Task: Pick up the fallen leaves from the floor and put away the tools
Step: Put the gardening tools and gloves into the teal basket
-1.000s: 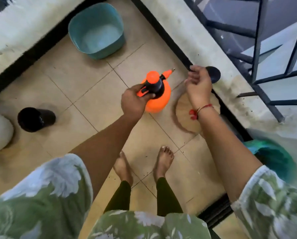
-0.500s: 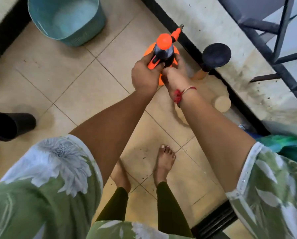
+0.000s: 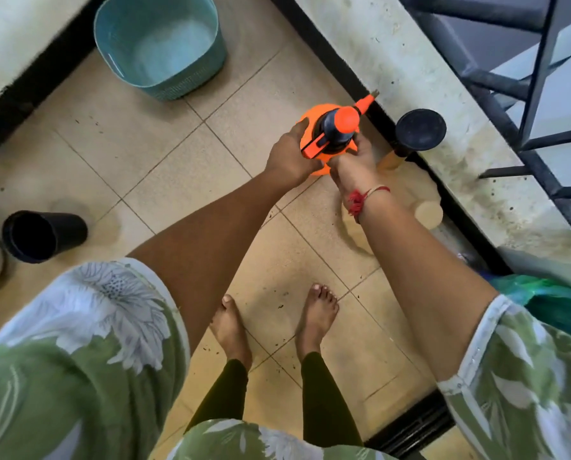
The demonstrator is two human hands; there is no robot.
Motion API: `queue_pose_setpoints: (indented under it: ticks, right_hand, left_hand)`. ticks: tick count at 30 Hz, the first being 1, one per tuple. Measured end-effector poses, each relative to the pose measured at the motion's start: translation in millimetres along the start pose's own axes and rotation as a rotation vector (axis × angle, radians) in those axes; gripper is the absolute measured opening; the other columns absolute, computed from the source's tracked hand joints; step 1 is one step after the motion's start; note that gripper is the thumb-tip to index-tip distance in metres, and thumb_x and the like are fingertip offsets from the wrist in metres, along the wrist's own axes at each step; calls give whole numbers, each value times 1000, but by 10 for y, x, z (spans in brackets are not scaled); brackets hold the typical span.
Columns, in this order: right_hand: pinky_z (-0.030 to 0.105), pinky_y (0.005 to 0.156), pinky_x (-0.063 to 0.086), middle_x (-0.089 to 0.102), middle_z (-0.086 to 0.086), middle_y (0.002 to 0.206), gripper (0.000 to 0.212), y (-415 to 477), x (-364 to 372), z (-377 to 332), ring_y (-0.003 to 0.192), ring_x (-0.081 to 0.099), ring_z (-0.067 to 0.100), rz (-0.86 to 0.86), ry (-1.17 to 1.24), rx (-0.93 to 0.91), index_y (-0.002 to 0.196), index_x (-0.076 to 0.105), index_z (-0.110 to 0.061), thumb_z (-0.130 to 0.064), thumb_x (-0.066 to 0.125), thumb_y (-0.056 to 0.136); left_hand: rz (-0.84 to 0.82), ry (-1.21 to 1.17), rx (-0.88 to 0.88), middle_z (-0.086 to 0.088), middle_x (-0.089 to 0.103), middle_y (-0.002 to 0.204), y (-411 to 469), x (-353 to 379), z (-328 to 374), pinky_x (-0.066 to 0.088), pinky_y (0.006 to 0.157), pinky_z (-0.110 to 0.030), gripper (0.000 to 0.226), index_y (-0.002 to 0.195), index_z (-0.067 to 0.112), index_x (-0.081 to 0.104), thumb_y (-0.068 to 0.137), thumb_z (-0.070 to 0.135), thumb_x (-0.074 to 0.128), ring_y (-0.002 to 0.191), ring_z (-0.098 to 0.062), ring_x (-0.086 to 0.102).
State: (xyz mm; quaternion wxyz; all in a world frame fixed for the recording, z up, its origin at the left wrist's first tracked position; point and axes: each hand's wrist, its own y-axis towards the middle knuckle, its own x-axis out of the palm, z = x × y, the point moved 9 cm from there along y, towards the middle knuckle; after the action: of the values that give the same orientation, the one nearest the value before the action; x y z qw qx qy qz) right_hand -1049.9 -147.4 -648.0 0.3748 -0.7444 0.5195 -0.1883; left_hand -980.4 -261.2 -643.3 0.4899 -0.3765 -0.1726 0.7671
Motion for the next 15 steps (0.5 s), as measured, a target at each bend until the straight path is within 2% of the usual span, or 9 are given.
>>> queue_pose_setpoints:
  ticks: [3, 5, 7, 9, 12, 15]
  right_hand:
    - [26, 56, 46, 53, -1, 75, 44, -233, -182, -1, 64, 53, 14, 201, 48, 9, 117, 57, -10, 10, 51, 78]
    - [27, 55, 43, 54, 2, 69, 31, -382, -203, -20, 57, 51, 14, 267, 58, -35, 101, 60, -14, 6, 52, 78]
    - [26, 53, 41, 53, 2, 65, 24, -528, -139, -25, 55, 50, 13, 270, 73, -69, 90, 59, -15, 6, 52, 81]
    - [23, 50, 40, 53, 0, 65, 25, -701, -4, -25, 54, 49, 12, 224, 56, -95, 80, 59, -18, 6, 53, 83]
    - [18, 44, 36, 52, -1, 63, 30, -1055, 350, 46, 48, 45, 7, 96, 22, -100, 75, 58, -21, 6, 53, 85]
    - [17, 43, 36, 51, -1, 62, 31, -1482, 816, 168, 44, 43, 4, -49, -31, -98, 74, 59, -19, 9, 53, 85]
  left_hand:
    - [-33, -62, -95, -14, 41, 146, -94, -70, -70, 40, 102, -31, 91, 151, 9, 23, 77, 8, 76, 131, -27, 43]
    - [9, -70, -152, -14, 39, 147, -186, -163, -155, 40, 95, -28, 90, 150, 9, 23, 77, 10, 76, 130, -26, 43]
    - [64, -152, -193, -16, 38, 146, -326, -246, -264, 42, 98, -29, 91, 150, 10, 25, 75, 10, 77, 130, -28, 43]
    - [122, -300, -234, -19, 42, 141, -523, -313, -414, 43, 99, -33, 86, 146, 9, 33, 73, 8, 79, 127, -30, 47]
    - [157, -624, -331, -16, 48, 130, -984, -345, -650, 44, 78, -28, 65, 135, 8, 45, 78, 4, 75, 116, -28, 53]
    - [184, -931, -374, -11, 52, 116, -1432, -417, -853, 45, 72, -31, 39, 125, 12, 51, 88, 3, 61, 90, -20, 54]
